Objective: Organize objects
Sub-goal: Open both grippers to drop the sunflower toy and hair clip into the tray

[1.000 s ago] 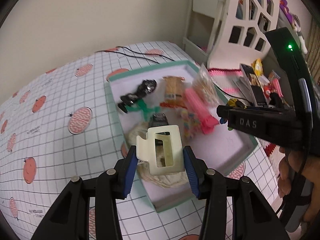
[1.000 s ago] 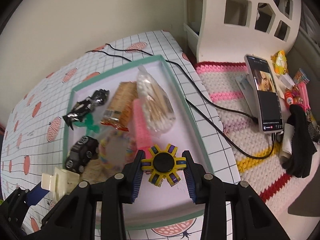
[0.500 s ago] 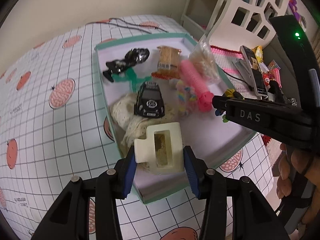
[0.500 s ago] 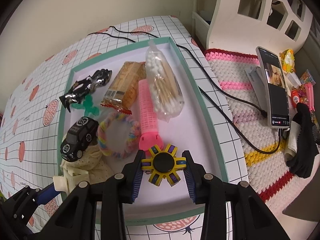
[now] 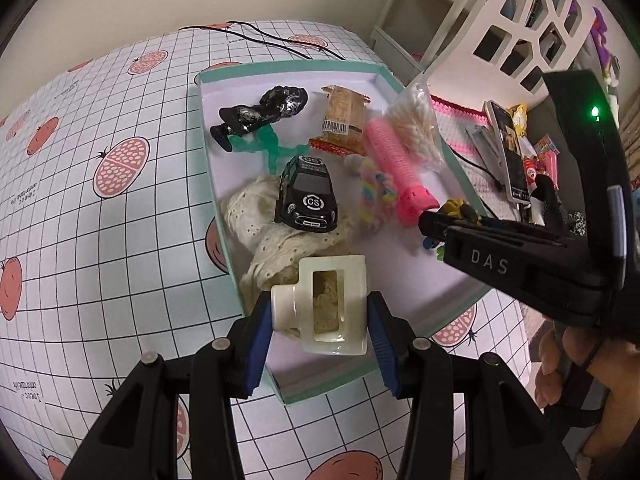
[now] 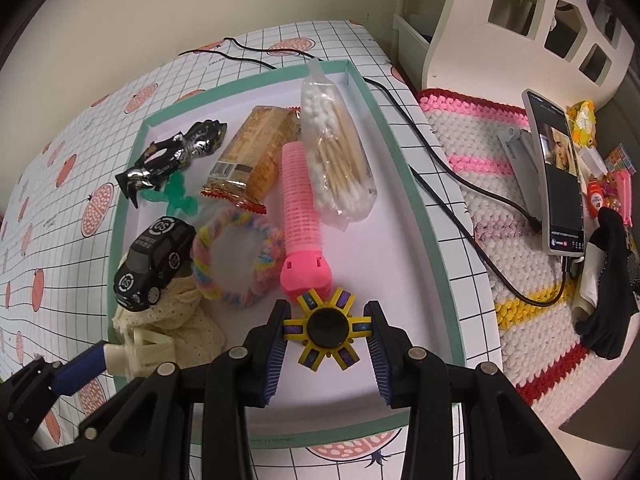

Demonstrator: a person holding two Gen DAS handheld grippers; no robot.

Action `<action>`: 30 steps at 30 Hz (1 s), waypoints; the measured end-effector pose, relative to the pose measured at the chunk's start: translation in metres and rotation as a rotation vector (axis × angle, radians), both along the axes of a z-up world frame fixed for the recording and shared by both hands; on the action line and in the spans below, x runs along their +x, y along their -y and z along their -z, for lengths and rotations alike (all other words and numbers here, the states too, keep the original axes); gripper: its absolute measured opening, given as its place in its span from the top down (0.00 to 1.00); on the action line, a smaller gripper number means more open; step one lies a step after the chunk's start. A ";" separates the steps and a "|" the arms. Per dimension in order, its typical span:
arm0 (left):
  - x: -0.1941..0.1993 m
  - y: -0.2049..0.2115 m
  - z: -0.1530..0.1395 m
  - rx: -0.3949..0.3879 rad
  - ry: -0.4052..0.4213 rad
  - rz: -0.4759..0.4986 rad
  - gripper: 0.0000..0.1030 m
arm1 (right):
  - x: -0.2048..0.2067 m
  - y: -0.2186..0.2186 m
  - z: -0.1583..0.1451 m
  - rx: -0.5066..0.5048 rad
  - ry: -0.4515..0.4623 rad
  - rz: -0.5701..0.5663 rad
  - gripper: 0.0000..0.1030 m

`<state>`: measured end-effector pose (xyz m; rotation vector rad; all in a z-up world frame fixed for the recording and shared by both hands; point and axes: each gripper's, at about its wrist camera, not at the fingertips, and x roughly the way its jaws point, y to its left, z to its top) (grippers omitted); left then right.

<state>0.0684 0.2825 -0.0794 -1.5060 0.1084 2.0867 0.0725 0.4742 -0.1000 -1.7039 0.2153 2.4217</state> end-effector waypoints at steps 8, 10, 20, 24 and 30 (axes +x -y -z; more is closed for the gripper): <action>-0.003 0.008 -0.005 0.033 -0.002 -0.019 0.53 | 0.001 0.000 -0.005 -0.007 -0.024 -0.002 0.59; -0.003 0.010 -0.009 0.042 -0.014 -0.019 0.53 | 0.001 0.000 -0.007 -0.008 -0.033 -0.001 0.59; -0.006 0.028 -0.035 0.084 -0.137 -0.085 0.53 | 0.004 0.003 -0.026 -0.003 -0.136 -0.011 0.59; -0.011 0.039 -0.045 0.075 -0.199 -0.142 0.53 | 0.005 0.006 -0.033 0.000 -0.177 -0.027 0.59; -0.021 0.056 -0.048 0.036 -0.235 -0.242 0.52 | 0.006 0.011 -0.041 0.010 -0.227 -0.052 0.59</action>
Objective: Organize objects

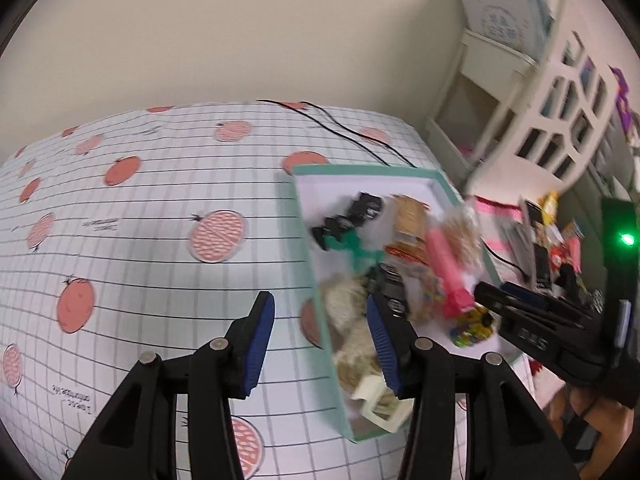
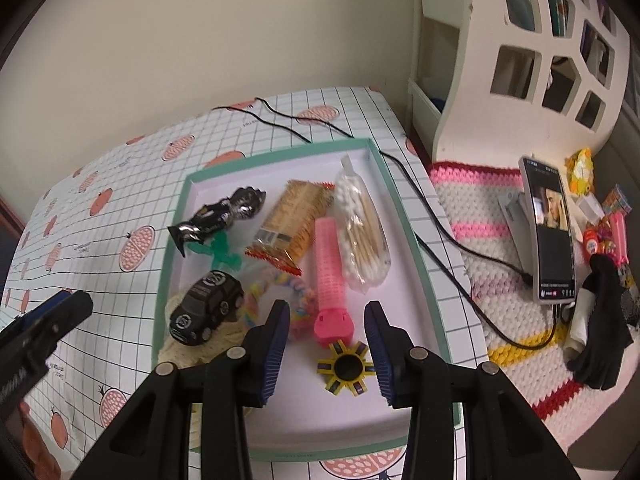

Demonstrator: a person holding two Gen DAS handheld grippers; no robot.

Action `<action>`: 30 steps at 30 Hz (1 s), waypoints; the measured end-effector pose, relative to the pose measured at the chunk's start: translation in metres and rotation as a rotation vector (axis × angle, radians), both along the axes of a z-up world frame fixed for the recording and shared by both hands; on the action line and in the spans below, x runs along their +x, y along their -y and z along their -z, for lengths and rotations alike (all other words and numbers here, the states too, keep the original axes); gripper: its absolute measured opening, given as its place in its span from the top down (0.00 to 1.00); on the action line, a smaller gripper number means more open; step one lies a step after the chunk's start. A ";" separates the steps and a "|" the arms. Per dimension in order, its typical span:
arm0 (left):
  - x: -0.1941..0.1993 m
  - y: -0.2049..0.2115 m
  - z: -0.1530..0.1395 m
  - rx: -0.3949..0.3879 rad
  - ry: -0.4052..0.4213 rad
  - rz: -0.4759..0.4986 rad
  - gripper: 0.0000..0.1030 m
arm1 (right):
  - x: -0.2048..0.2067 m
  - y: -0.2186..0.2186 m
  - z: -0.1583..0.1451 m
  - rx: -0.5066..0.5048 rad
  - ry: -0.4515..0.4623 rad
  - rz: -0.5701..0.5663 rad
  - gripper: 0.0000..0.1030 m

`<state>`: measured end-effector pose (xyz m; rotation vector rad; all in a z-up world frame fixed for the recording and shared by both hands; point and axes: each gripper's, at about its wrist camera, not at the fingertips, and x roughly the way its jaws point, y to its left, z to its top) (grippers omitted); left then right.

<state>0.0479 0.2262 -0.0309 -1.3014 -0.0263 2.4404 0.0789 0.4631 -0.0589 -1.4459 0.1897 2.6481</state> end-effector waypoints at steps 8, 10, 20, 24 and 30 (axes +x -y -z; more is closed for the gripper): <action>-0.013 0.029 0.002 -0.009 0.010 -0.132 0.52 | 0.003 0.010 -0.009 0.026 -0.054 -0.039 0.59; -0.015 0.035 0.002 -0.017 0.005 -0.152 0.52 | 0.004 0.012 -0.011 0.037 -0.064 -0.043 0.58; -0.020 0.057 -0.001 -0.040 -0.019 -0.217 0.28 | 0.008 0.010 -0.017 0.034 -0.105 -0.031 0.36; -0.022 0.063 -0.001 -0.075 -0.037 -0.236 0.26 | 0.009 0.009 -0.018 0.028 -0.114 -0.027 0.26; -0.022 0.075 -0.002 -0.091 -0.053 -0.279 0.25 | 0.010 0.008 -0.019 0.033 -0.132 -0.021 0.05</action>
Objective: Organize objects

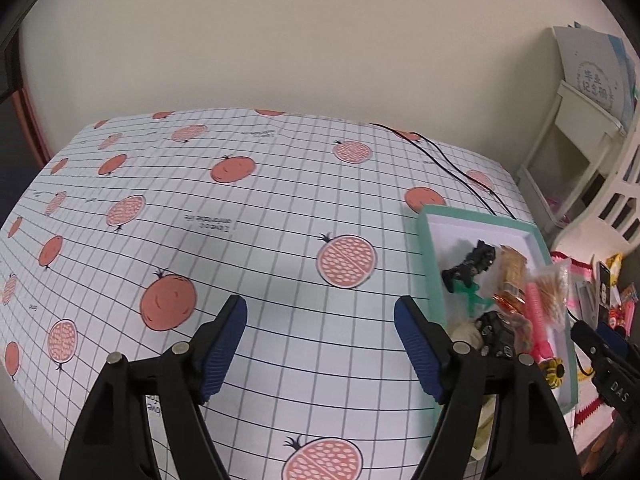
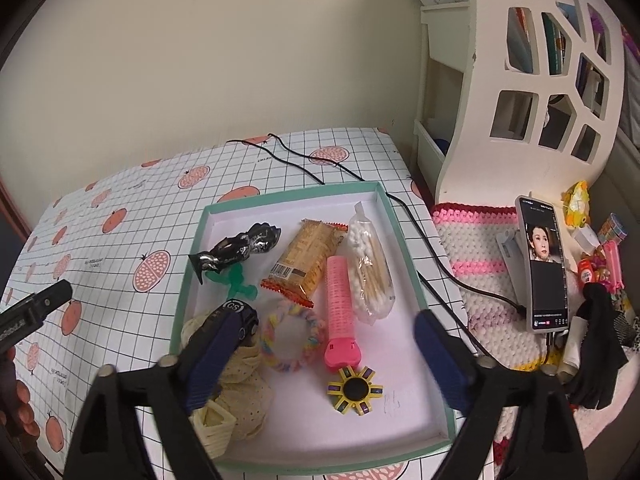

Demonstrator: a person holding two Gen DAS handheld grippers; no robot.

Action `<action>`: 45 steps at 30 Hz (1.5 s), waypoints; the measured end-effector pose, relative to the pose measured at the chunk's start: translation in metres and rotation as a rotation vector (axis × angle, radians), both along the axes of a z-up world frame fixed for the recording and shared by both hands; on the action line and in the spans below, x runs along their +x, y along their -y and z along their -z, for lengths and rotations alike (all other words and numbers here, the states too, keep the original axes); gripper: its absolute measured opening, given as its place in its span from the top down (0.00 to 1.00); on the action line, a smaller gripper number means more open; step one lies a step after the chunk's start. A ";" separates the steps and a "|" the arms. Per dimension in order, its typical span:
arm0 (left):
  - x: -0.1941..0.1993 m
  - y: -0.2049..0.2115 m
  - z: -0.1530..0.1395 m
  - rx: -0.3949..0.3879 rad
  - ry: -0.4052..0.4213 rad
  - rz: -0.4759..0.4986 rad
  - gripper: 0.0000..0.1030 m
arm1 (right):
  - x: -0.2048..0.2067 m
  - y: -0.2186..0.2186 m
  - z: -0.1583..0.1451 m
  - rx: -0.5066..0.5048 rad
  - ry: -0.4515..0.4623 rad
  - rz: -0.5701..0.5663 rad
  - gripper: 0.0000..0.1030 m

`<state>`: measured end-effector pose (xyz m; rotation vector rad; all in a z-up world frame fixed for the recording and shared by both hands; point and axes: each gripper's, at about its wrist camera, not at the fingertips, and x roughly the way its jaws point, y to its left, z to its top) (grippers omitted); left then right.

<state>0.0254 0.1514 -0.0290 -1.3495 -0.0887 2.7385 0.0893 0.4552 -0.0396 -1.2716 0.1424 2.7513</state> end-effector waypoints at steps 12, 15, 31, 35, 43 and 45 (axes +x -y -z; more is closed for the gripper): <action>-0.003 0.020 -0.002 0.001 -0.014 -0.046 0.05 | -0.001 0.000 0.002 0.011 -0.014 -0.008 0.00; -0.004 0.024 -0.002 0.000 -0.019 -0.066 0.05 | -0.003 0.003 0.003 0.012 -0.006 -0.019 0.00; 0.008 0.029 -0.013 0.027 -0.042 -0.037 0.05 | 0.022 0.025 -0.017 -0.064 -0.028 -0.017 0.00; 0.019 0.032 -0.021 0.043 -0.073 -0.033 0.05 | 0.033 0.033 -0.017 0.005 -0.017 -0.041 0.00; 0.051 0.037 -0.023 0.029 -0.097 -0.007 0.05 | 0.056 0.045 -0.018 0.016 -0.022 -0.060 0.00; 0.057 0.039 -0.020 0.025 -0.093 0.000 0.05 | 0.062 0.048 -0.015 0.017 -0.019 -0.057 0.00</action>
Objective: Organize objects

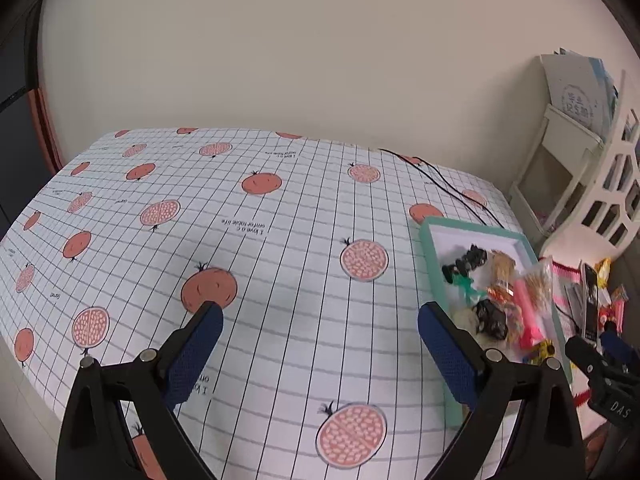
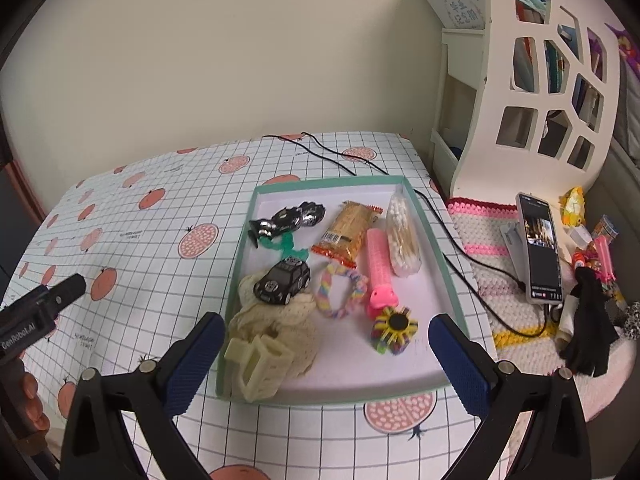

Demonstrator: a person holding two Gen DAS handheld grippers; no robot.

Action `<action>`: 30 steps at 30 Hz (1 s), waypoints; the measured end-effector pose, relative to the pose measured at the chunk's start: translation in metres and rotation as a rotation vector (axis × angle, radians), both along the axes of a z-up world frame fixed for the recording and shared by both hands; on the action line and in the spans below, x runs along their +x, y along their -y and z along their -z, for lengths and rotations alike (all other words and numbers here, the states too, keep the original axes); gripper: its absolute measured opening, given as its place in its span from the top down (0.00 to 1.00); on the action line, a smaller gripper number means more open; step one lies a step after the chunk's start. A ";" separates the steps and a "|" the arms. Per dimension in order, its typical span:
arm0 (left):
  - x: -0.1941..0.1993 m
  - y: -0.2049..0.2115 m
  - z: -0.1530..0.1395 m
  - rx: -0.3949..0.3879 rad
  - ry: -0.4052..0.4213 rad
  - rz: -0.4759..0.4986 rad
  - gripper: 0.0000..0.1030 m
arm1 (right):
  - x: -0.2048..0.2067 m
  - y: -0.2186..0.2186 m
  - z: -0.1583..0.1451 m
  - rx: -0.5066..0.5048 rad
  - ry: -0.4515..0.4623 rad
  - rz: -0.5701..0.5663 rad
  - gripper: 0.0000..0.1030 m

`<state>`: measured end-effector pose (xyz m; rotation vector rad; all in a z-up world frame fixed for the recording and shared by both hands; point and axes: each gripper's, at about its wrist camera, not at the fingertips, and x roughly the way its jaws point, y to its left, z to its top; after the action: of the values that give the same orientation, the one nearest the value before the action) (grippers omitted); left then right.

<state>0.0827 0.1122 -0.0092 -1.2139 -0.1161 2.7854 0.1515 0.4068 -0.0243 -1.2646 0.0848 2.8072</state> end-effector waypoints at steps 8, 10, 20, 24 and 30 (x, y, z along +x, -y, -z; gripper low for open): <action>0.023 0.007 0.024 -0.019 0.065 -0.001 0.05 | 0.018 0.008 0.017 -0.004 0.013 0.010 0.00; 0.028 0.008 0.033 -0.025 0.089 0.007 0.05 | 0.022 0.011 0.020 0.028 0.012 0.012 0.00; 0.046 0.022 0.072 -0.025 0.180 -0.009 0.05 | 0.030 0.033 0.056 0.046 0.081 -0.038 0.00; 0.046 0.024 0.078 -0.041 0.196 -0.025 0.05 | 0.030 0.037 0.072 0.049 0.110 -0.038 0.00; 0.046 0.025 0.093 -0.068 0.240 -0.035 0.05 | 0.029 0.041 0.101 0.038 0.172 -0.027 0.00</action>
<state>0.1282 0.0868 -0.1017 -1.5744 -0.0612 2.6812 0.1800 0.3661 -0.1249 -1.5020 0.0058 2.6939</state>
